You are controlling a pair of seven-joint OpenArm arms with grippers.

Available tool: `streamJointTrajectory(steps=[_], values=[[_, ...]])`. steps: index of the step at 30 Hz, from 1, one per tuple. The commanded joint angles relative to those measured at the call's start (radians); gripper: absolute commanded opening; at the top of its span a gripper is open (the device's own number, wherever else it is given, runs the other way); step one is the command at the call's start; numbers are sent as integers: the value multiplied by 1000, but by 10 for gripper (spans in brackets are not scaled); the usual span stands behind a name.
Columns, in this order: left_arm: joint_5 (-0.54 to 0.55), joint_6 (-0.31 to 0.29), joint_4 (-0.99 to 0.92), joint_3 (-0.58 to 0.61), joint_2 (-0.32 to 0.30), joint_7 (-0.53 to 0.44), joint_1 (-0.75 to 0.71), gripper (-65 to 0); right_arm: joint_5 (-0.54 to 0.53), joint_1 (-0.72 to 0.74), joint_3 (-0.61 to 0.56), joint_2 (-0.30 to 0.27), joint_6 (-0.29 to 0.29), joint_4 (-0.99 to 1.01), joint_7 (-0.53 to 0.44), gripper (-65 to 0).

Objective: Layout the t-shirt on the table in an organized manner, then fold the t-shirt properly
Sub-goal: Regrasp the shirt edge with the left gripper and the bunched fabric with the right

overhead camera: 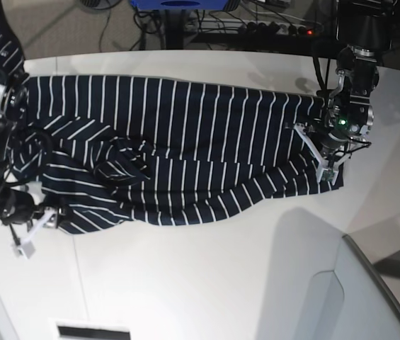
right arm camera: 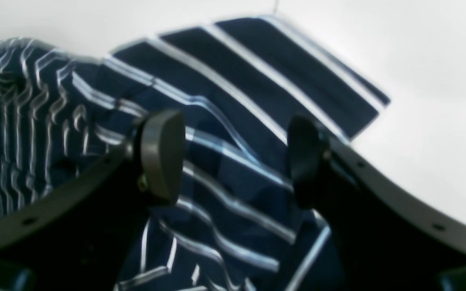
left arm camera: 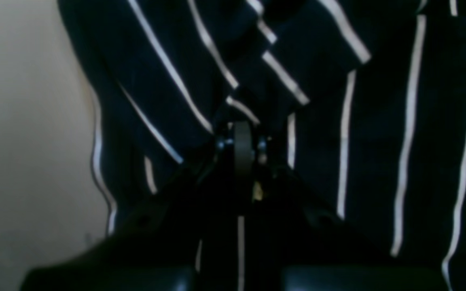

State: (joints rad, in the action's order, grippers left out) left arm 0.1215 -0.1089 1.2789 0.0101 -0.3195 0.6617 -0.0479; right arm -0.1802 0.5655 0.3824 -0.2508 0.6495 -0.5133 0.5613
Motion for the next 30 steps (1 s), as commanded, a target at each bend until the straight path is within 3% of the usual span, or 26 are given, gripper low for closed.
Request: streamJointTrajectory(steps=[1,2,7,9,25,27,30], values=[[5,-8,8,-2,-8,16,3,-650,-8,51,3,-32,5,29,-48,-273],[5,-8,8,-2,-8,16,1,-650,-8,63,3,-38,-1,68,-73,-273],[5,-8,8,-2,-8,16,0,-650,-8,54,0,-43,-153,109,-156,-273],[5,-8,8,-2,-8,16,0,-650,-8,41,0,-41,-187,111,-169,-272],[5,-8,8,-3,-8,16,-2,-650,-8,8,-3,-34,-198,155,-168,-276],[5,-8,8,-3,-8,16,-2,-650,-8,6,-3,-34,-198,155,-166,-311],[5,-8,8,-3,-8,16,-2,-650,-8,6,-3,-34,-198,155,-166,-482]])
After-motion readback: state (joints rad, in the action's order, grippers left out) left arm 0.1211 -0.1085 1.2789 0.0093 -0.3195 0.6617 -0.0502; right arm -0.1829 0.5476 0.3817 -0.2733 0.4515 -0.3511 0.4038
